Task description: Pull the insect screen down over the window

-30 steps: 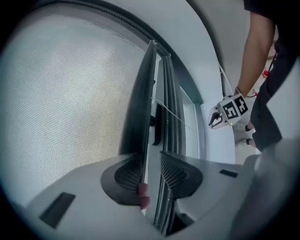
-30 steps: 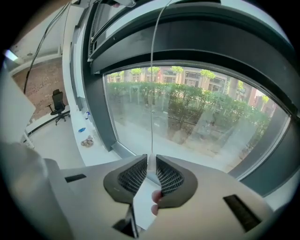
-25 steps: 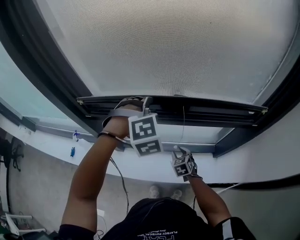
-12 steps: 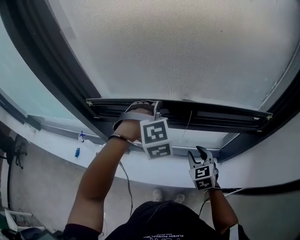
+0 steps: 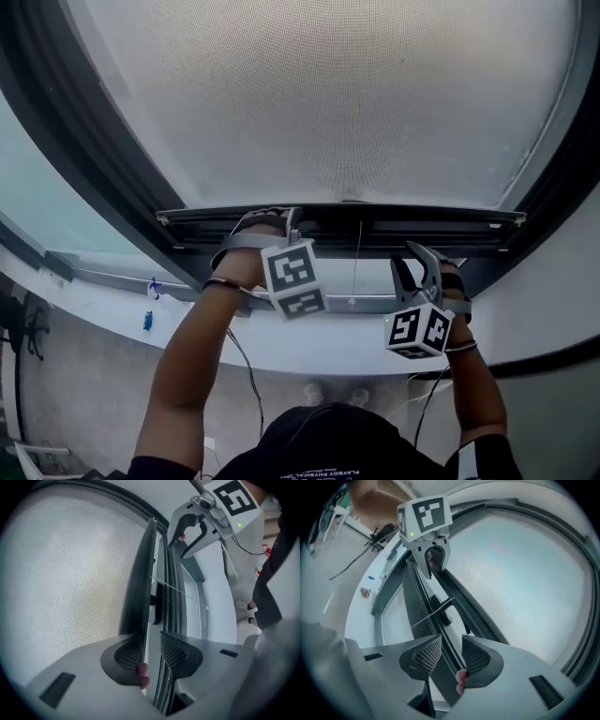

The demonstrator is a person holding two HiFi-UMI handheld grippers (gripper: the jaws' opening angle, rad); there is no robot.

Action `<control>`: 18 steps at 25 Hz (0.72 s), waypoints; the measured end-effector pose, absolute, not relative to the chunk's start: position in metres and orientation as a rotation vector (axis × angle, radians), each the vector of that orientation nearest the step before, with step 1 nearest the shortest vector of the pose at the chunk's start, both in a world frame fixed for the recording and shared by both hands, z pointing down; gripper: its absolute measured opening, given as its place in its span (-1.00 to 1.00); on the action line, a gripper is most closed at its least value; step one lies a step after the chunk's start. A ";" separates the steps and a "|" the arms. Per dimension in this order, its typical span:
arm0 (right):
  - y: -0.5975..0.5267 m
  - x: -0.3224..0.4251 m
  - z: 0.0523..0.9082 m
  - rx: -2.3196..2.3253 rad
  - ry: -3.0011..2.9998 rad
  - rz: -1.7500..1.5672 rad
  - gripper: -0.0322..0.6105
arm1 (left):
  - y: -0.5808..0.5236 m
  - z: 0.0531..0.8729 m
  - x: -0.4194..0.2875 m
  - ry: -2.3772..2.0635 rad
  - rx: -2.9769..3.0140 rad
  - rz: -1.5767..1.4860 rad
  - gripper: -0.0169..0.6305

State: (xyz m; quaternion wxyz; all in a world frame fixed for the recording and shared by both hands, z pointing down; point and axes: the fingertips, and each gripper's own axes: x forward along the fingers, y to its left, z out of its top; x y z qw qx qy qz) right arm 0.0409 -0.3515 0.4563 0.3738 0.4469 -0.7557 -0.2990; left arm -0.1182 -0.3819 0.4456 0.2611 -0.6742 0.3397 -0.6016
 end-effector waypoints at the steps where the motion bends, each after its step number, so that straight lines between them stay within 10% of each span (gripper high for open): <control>1: -0.357 0.044 0.450 1.131 -1.877 -0.824 -0.48 | -0.382 0.446 -0.118 0.917 -1.826 -1.629 -0.59; 18: -0.394 0.033 0.437 0.881 -1.611 -0.982 -0.48 | -0.382 0.446 -0.117 0.902 -1.850 -1.609 -0.59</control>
